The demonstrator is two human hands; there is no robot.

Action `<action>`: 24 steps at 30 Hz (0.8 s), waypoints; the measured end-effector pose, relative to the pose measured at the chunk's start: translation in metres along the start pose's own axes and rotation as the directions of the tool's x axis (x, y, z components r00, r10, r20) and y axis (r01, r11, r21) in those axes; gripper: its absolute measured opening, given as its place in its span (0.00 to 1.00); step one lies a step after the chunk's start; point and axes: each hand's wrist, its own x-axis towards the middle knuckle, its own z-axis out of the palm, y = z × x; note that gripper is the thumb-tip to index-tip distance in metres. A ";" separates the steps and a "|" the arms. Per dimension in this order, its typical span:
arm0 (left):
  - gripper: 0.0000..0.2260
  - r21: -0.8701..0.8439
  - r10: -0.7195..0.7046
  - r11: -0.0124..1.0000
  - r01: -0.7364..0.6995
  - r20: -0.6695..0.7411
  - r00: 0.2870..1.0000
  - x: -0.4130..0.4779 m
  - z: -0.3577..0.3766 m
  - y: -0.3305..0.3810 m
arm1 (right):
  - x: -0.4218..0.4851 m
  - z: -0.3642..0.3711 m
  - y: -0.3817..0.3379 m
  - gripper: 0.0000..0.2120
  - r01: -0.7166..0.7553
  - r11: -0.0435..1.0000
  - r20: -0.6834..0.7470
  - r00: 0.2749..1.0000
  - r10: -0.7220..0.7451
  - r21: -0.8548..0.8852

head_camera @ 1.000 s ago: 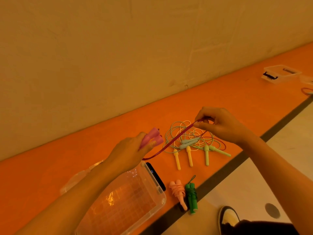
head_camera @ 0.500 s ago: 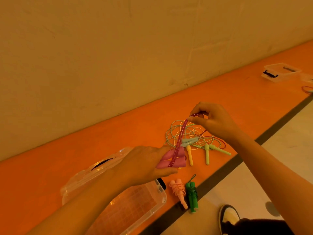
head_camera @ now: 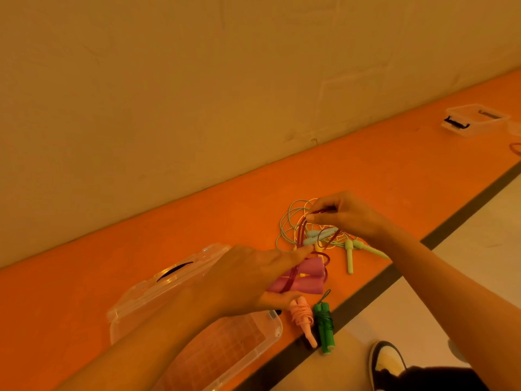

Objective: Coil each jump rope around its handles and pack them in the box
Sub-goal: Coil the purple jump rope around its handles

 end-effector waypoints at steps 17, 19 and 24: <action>0.32 -0.276 -0.064 0.961 -0.001 -0.227 0.972 -0.014 -0.003 -0.019 | -0.008 -0.029 0.030 0.07 -0.034 0.996 -0.038 0.999 0.031 -0.087; 0.31 -0.298 -0.058 0.954 -0.019 -0.249 0.967 -0.013 -0.002 -0.016 | -0.004 -0.022 0.030 0.07 -0.041 0.995 -0.059 0.998 0.036 -0.092; 0.27 -0.350 -0.088 0.936 -0.029 -0.315 0.945 -0.010 -0.003 -0.010 | 0.000 -0.006 0.033 0.09 -0.009 0.993 -0.043 0.999 0.004 -0.118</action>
